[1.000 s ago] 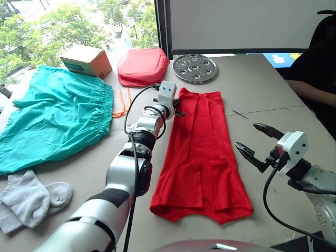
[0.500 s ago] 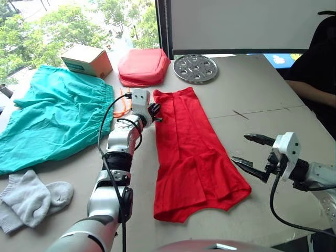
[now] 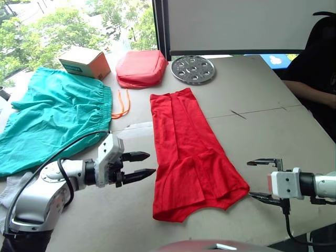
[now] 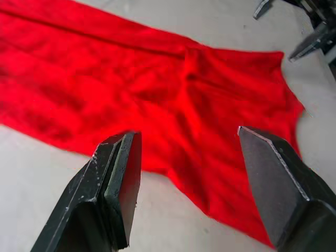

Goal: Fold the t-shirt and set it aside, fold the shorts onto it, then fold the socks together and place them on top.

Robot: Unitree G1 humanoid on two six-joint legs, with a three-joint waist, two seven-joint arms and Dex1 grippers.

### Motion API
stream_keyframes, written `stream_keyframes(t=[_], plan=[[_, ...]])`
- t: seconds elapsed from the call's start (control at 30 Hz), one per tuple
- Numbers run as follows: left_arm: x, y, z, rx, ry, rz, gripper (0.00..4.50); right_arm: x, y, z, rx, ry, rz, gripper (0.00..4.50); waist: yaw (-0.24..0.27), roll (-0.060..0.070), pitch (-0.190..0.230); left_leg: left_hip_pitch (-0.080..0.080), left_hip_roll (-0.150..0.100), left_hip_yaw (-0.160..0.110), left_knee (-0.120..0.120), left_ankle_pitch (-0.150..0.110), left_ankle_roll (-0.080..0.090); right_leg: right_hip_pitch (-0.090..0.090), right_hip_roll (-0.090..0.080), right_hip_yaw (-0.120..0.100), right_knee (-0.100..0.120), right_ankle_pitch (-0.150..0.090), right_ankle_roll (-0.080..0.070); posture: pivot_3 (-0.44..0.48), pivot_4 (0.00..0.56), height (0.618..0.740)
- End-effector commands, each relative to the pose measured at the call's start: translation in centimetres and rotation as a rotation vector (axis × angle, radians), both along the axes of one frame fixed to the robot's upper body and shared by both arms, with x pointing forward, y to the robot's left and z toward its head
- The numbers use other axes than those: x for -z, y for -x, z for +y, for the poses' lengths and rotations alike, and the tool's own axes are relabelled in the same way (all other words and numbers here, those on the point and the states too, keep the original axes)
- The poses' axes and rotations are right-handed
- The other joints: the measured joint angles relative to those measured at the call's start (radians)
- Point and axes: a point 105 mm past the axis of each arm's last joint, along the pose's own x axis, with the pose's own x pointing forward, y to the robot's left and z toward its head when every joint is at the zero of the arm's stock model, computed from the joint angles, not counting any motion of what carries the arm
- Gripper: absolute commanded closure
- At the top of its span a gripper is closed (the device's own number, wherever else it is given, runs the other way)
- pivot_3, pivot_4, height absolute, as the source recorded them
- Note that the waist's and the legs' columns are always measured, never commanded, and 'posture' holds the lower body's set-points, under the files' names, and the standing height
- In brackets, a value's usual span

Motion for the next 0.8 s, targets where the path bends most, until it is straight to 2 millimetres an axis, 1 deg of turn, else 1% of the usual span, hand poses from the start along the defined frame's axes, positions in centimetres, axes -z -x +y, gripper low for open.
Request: stream_keyframes(t=[0.03, 0.07, 0.17, 0.23, 0.33, 0.4, 0.5, 0.57, 0.63, 0.73, 0.8], plan=[[-0.1, 1.8, -0.3, 0.108, -0.056, -0.129, 1.34, 0.5, 0.8, -0.9, -0.110, 0.077, -0.081, 0.00, 0.006, 0.001, 0.000, 0.000, 0.000, 0.001, 0.000, 0.000, 0.000, 0.000, 0.000, 0.000, 0.000, 0.000, 0.000, 0.000, 0.150, 0.740], [0.2, 2.2, -0.2, 0.118, -0.064, -0.140, 1.34, 0.5, 0.8, -1.0, -0.121, 0.080, -0.090, 0.00, 0.006, 0.001, 0.000, 0.000, 0.000, 0.001, 0.000, 0.000, 0.000, 0.000, -0.001, 0.001, 0.000, 0.000, 0.000, 0.000, 0.150, 0.740], [1.6, 4.4, -0.1, 0.205, -0.124, -0.199, 1.34, 0.5, 1.0, -1.1, -0.150, 0.078, -0.137, 0.00, 0.009, -0.002, -0.002, 0.000, 0.001, 0.001, 0.000, 0.000, 0.000, 0.000, 0.000, 0.001, 0.000, 0.002, -0.003, 0.000, 0.150, 0.740], [2.1, 5.0, 0.0, 0.234, -0.152, -0.231, 1.34, 0.6, 1.0, -1.2, -0.154, 0.077, -0.148, 0.00, 0.009, -0.003, -0.003, 0.001, 0.001, 0.002, 0.000, 0.000, 0.001, 0.000, 0.000, 0.001, 0.000, 0.002, -0.004, 0.000, 0.150, 0.740], [2.8, 4.7, 0.4, 0.253, -0.188, -0.314, 1.34, 0.9, 0.9, -1.3, -0.168, 0.077, -0.195, 0.00, 0.012, -0.003, -0.004, 0.000, 0.001, 0.002, 0.000, 0.000, 0.001, 0.000, 0.000, 0.001, 0.000, 0.002, -0.003, 0.000, 0.150, 0.740], [4.4, 4.3, 1.2, 0.284, -0.233, -0.359, 1.34, 0.8, 0.6, -1.3, -0.159, 0.058, -0.222, 0.00, 0.013, -0.003, -0.004, 0.001, 0.001, 0.002, 0.000, 0.000, 0.001, 0.000, 0.000, 0.001, 0.000, 0.002, -0.003, 0.000, 0.150, 0.740], [5.4, 3.2, 2.1, 0.284, -0.268, -0.417, 1.34, 0.5, 0.2, -1.1, -0.155, 0.040, -0.246, 0.00, 0.010, -0.004, -0.005, 0.002, 0.002, 0.003, 0.001, 0.000, 0.001, 0.000, 0.001, 0.002, 0.001, 0.000, -0.001, 0.000, 0.150, 0.740], [5.4, 2.9, 2.2, 0.309, -0.279, -0.452, 1.34, 0.4, 0.0, -1.0, -0.160, 0.035, -0.263, 0.00, 0.008, -0.004, -0.005, 0.002, 0.002, 0.004, 0.001, 0.000, 0.001, 0.000, 0.002, 0.003, 0.001, 0.002, -0.003, 0.000, 0.150, 0.740], [5.0, 2.8, 2.0, 0.332, -0.278, -0.479, 1.34, 0.2, -0.3, -0.9, -0.146, 0.021, -0.267, 0.00, 0.007, -0.004, -0.005, 0.002, 0.002, 0.004, 0.001, 0.000, 0.001, 0.000, 0.002, 0.003, 0.001, 0.002, -0.003, 0.000, 0.150, 0.740], [3.4, 2.6, 0.6, 0.343, -0.230, -0.482, 1.34, -0.1, -0.3, -0.7, -0.123, -0.001, -0.235, 0.00, 0.003, -0.004, -0.005, 0.002, 0.003, 0.004, 0.001, 0.000, 0.001, 0.000, 0.003, 0.003, 0.001, 0.002, -0.004, 0.000, 0.150, 0.740], [2.5, 3.3, -0.6, 0.360, -0.168, -0.420, 1.34, -0.3, 0.0, -0.3, -0.051, -0.074, -0.142, 0.00, 0.001, -0.004, -0.005, 0.001, 0.003, 0.004, 0.001, 0.000, 0.001, 0.000, 0.002, 0.003, 0.002, 0.002, -0.004, 0.000, 0.150, 0.740]])
